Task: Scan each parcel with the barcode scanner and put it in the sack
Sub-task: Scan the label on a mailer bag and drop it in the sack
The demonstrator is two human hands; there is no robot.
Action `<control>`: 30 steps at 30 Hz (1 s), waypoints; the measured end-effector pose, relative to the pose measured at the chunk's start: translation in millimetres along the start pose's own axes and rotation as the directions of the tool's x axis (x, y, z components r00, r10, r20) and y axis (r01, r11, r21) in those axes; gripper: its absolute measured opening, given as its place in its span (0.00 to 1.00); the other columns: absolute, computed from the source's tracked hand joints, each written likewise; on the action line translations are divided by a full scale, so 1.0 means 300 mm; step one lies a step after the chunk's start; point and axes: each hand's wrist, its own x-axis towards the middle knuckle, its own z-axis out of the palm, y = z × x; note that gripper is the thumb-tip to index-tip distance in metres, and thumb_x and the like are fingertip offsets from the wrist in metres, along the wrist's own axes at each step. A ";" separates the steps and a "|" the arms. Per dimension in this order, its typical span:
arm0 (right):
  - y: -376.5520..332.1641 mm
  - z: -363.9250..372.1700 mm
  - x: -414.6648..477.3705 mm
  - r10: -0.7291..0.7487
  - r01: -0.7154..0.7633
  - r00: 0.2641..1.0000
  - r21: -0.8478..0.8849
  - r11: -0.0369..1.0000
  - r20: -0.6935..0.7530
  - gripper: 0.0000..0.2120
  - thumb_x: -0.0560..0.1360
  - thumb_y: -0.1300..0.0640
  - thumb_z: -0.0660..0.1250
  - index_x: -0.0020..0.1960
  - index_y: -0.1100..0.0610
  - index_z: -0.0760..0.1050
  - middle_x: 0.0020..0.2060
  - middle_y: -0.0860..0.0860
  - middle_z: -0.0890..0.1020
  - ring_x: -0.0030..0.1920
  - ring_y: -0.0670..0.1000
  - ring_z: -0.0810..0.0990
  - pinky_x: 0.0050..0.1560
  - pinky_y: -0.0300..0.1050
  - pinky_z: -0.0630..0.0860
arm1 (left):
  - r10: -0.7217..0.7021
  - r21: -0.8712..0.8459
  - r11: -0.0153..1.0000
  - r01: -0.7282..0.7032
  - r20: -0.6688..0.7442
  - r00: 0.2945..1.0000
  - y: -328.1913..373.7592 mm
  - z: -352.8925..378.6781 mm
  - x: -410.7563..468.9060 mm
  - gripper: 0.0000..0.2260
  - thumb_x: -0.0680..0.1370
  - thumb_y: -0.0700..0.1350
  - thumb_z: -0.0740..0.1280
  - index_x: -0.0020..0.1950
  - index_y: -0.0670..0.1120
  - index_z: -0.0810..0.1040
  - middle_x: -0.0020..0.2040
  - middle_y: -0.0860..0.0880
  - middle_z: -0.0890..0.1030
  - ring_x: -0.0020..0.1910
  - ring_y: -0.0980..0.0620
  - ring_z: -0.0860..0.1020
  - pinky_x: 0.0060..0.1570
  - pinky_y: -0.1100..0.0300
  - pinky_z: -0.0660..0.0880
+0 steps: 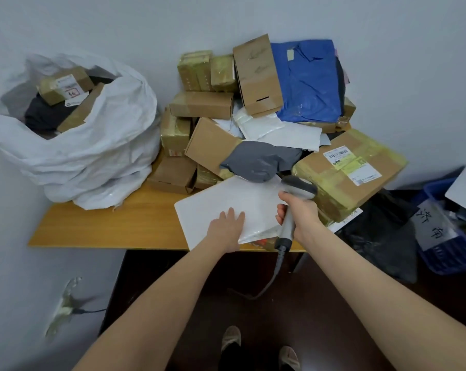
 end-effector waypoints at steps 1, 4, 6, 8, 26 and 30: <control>-0.006 -0.019 -0.001 -0.002 0.002 1.000 -0.003 1.000 0.004 0.06 0.75 0.61 0.71 0.42 0.60 0.75 0.25 0.53 0.76 0.21 0.47 0.73 0.27 0.39 0.75 | 0.018 0.006 1.000 -0.018 -0.040 0.999 -0.002 -0.025 -0.009 0.28 0.77 0.48 0.67 0.75 0.46 0.60 0.69 0.43 0.67 0.64 0.42 0.71 0.56 0.51 0.73; -0.025 -0.055 -0.010 -0.028 0.027 0.999 0.012 1.000 0.016 0.06 0.75 0.62 0.71 0.42 0.60 0.75 0.25 0.53 0.76 0.21 0.47 0.72 0.26 0.39 0.74 | 0.015 0.057 0.998 -0.007 -0.143 0.990 -0.009 -0.098 -0.044 0.09 0.79 0.44 0.61 0.57 0.46 0.76 0.52 0.47 0.79 0.49 0.46 0.78 0.40 0.57 0.70; -0.042 -0.060 -0.015 -0.054 0.054 0.998 0.020 0.998 0.019 0.06 0.75 0.62 0.71 0.41 0.60 0.75 0.26 0.54 0.76 0.21 0.48 0.72 0.27 0.40 0.73 | -0.040 0.069 0.996 0.059 -0.245 0.969 -0.022 -0.145 -0.068 0.08 0.79 0.42 0.60 0.54 0.48 0.77 0.49 0.48 0.80 0.47 0.47 0.79 0.37 0.58 0.68; -0.060 -0.059 -0.022 -0.083 0.082 0.996 0.031 0.996 0.023 0.07 0.75 0.62 0.71 0.39 0.60 0.75 0.25 0.53 0.76 0.21 0.48 0.73 0.26 0.39 0.73 | -0.107 0.056 0.989 0.139 -0.386 0.916 -0.050 -0.205 -0.090 0.08 0.80 0.42 0.60 0.53 0.49 0.77 0.47 0.49 0.80 0.46 0.47 0.79 0.34 0.58 0.65; -0.122 0.011 -0.051 -0.140 0.129 0.987 0.148 0.981 0.073 0.10 0.73 0.60 0.73 0.49 0.64 0.76 0.33 0.56 0.80 0.30 0.49 0.78 0.30 0.40 0.77 | -0.462 -0.441 0.870 0.223 -0.568 0.681 -0.397 -0.643 -0.198 0.13 0.80 0.48 0.62 0.63 0.52 0.77 0.58 0.45 0.80 0.59 0.42 0.76 0.52 0.51 0.71; -0.131 0.031 -0.044 -0.110 0.100 0.991 0.131 0.986 0.072 0.09 0.73 0.57 0.74 0.48 0.62 0.77 0.32 0.55 0.81 0.28 0.48 0.79 0.30 0.40 0.78 | -0.527 -0.575 0.798 0.181 -0.519 0.673 -0.489 -0.670 -0.216 0.16 0.80 0.49 0.63 0.68 0.51 0.75 0.62 0.46 0.79 0.61 0.42 0.75 0.56 0.50 0.70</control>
